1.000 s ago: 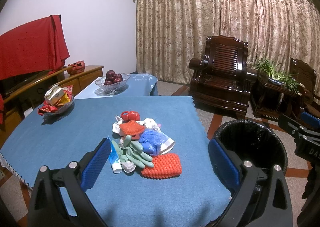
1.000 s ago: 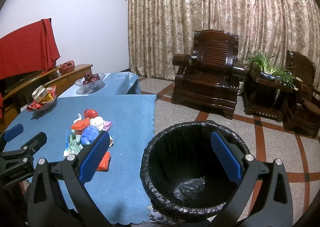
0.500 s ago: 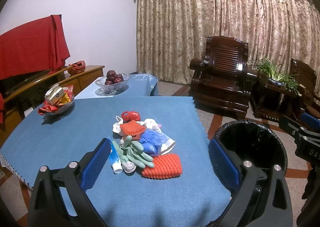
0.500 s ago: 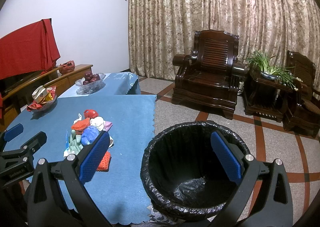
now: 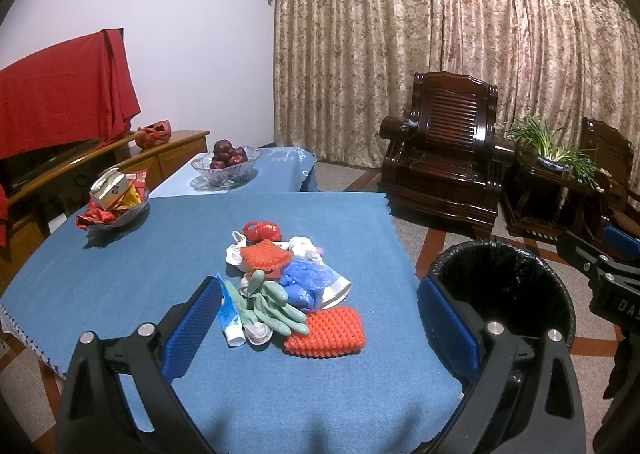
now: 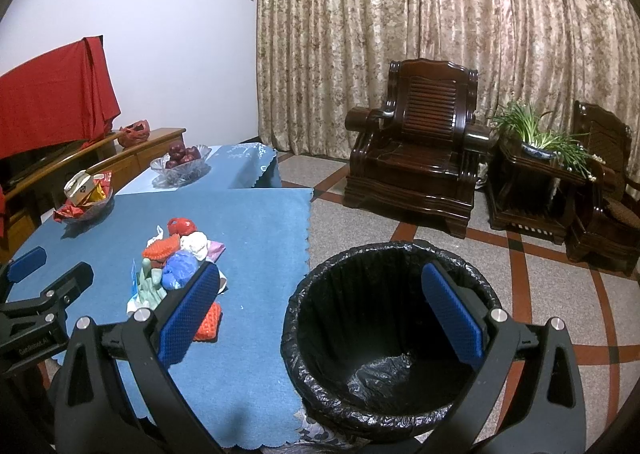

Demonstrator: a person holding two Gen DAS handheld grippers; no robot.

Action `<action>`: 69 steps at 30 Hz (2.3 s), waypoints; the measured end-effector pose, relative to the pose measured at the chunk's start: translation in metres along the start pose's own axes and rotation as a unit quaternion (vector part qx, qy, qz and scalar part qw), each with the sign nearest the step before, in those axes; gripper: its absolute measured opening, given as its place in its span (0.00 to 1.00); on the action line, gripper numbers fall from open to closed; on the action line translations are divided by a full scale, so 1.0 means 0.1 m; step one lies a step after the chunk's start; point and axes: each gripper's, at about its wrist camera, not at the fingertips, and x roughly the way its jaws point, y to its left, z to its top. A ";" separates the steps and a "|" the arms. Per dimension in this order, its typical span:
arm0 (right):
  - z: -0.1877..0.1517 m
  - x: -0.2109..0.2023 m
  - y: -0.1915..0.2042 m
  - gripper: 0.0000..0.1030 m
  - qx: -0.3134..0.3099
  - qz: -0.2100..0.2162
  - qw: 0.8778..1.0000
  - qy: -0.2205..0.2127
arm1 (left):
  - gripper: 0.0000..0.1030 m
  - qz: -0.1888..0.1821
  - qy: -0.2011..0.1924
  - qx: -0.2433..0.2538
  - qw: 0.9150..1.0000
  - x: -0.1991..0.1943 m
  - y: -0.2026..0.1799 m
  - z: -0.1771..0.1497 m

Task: Collect trash

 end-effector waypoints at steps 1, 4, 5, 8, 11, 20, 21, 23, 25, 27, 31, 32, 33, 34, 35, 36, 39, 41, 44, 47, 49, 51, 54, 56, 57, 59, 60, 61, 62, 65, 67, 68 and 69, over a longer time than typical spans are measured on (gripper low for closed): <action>0.00 0.00 0.00 0.95 0.000 0.000 1.000 0.000 | 0.94 0.000 0.000 0.000 1.000 -0.02 0.01 0.04; 0.00 0.00 0.01 0.95 0.000 0.000 1.000 0.001 | 0.94 0.000 0.000 0.000 1.000 -0.02 0.01 0.04; 0.00 0.01 0.01 0.95 0.000 0.000 1.000 0.001 | 0.94 0.000 0.000 0.000 1.000 -0.03 0.02 0.04; -0.01 0.03 -0.01 0.95 0.000 0.000 1.000 0.002 | 0.94 0.000 0.001 0.000 1.000 -0.02 0.02 0.04; -0.01 0.02 -0.02 0.95 0.000 0.001 1.000 0.002 | 0.94 0.000 0.001 -0.001 1.000 -0.05 0.02 0.05; -0.01 0.15 0.09 0.95 -0.005 0.008 1.000 0.006 | 0.94 0.003 0.007 -0.009 1.000 0.01 0.17 0.02; -0.02 0.17 0.12 0.95 -0.006 0.009 1.000 0.005 | 0.94 0.005 0.008 -0.009 1.000 0.04 0.16 0.01; -0.03 0.23 0.15 0.95 -0.008 0.013 1.000 0.006 | 0.94 0.009 0.008 -0.010 1.000 0.08 0.20 -0.01; -0.04 0.31 0.20 0.95 -0.010 0.019 1.000 0.009 | 0.94 0.022 0.006 -0.008 1.000 0.14 0.27 -0.04; -0.06 0.41 0.26 0.95 -0.010 0.029 0.999 0.013 | 0.94 0.033 0.005 -0.010 0.999 0.20 0.35 -0.08; -0.11 0.64 0.44 0.95 -0.014 0.050 0.998 0.019 | 0.94 0.054 0.008 -0.023 0.998 0.36 0.60 -0.18; -0.12 0.70 0.49 0.95 -0.016 0.055 0.998 0.021 | 0.94 0.057 0.009 -0.026 0.998 0.39 0.65 -0.20; -0.14 0.77 0.53 0.95 -0.018 0.061 0.998 0.023 | 0.94 0.059 0.013 -0.030 0.998 0.43 0.71 -0.22; -0.15 0.82 0.58 0.95 -0.020 0.065 0.997 0.025 | 0.94 0.063 0.016 -0.033 0.997 0.47 0.77 -0.24; -0.17 0.91 0.64 0.95 -0.022 0.070 0.997 0.032 | 0.94 0.068 0.018 -0.036 0.997 0.53 0.85 -0.27; -0.18 0.98 0.70 0.95 -0.023 0.075 0.996 0.037 | 0.94 0.071 0.019 -0.037 0.997 0.57 0.91 -0.30; -0.25 1.18 0.85 0.95 -0.030 0.088 0.995 0.045 | 0.94 0.082 0.029 -0.038 0.995 0.73 1.06 -0.40; -0.31 1.35 0.98 0.95 -0.039 0.093 0.994 0.051 | 0.94 0.087 0.040 -0.041 0.995 0.84 1.15 -0.46; -0.36 1.53 1.11 0.94 -0.045 0.101 0.992 0.057 | 0.92 0.097 0.052 -0.041 0.993 1.02 1.23 -0.56; -0.40 1.72 1.23 0.84 -0.054 0.111 0.990 0.070 | 0.88 0.100 0.063 -0.037 0.992 1.18 1.28 -0.63; -0.42 1.84 1.29 0.79 -0.058 0.120 0.988 0.081 | 0.87 0.100 0.070 -0.035 0.992 1.30 1.31 -0.68; -0.44 1.94 1.35 0.78 -0.061 0.125 0.986 0.089 | 0.83 0.099 0.083 -0.034 0.991 1.42 1.33 -0.73; -0.47 2.04 1.41 0.76 -0.069 0.133 0.984 0.098 | 0.80 0.087 0.085 -0.044 0.992 1.50 1.36 -0.74; -0.49 2.11 1.47 0.75 -0.075 0.141 0.982 0.104 | 0.80 0.090 0.085 -0.040 0.991 1.54 1.36 -0.73; -0.50 2.15 1.51 0.73 -0.079 0.144 0.981 0.106 | 0.79 0.093 0.084 -0.037 0.991 1.55 1.37 -0.73; -0.53 2.23 1.60 0.72 -0.088 0.151 0.978 0.113 | 0.77 0.097 0.083 -0.037 0.991 1.57 1.38 -0.72; -0.53 2.27 1.63 0.70 -0.091 0.153 0.977 0.116 | 0.75 0.097 0.083 -0.039 0.991 1.58 1.40 -0.71; -0.54 2.31 1.68 0.69 -0.094 0.158 0.976 0.119 | 0.75 0.097 0.084 -0.041 0.991 1.60 1.42 -0.71; -0.55 2.35 1.72 0.68 -0.096 0.163 0.974 0.121 | 0.74 0.098 0.084 -0.042 0.991 1.61 1.42 -0.70; -0.59 2.42 1.83 0.65 -0.105 0.174 0.971 0.129 | 0.74 0.099 0.084 -0.046 0.990 1.64 1.45 -0.66; -0.61 2.46 1.88 0.59 -0.110 0.185 0.967 0.134 | 0.74 0.099 0.081 -0.044 0.991 1.64 1.45 -0.65; -0.61 2.49 1.92 0.57 -0.112 0.190 0.966 0.137 | 0.74 0.098 0.079 -0.043 0.991 1.64 1.44 -0.64; -0.62 2.50 1.94 0.50 -0.112 0.197 0.964 0.141 | 0.74 0.098 0.078 -0.042 0.991 1.64 1.44 -0.63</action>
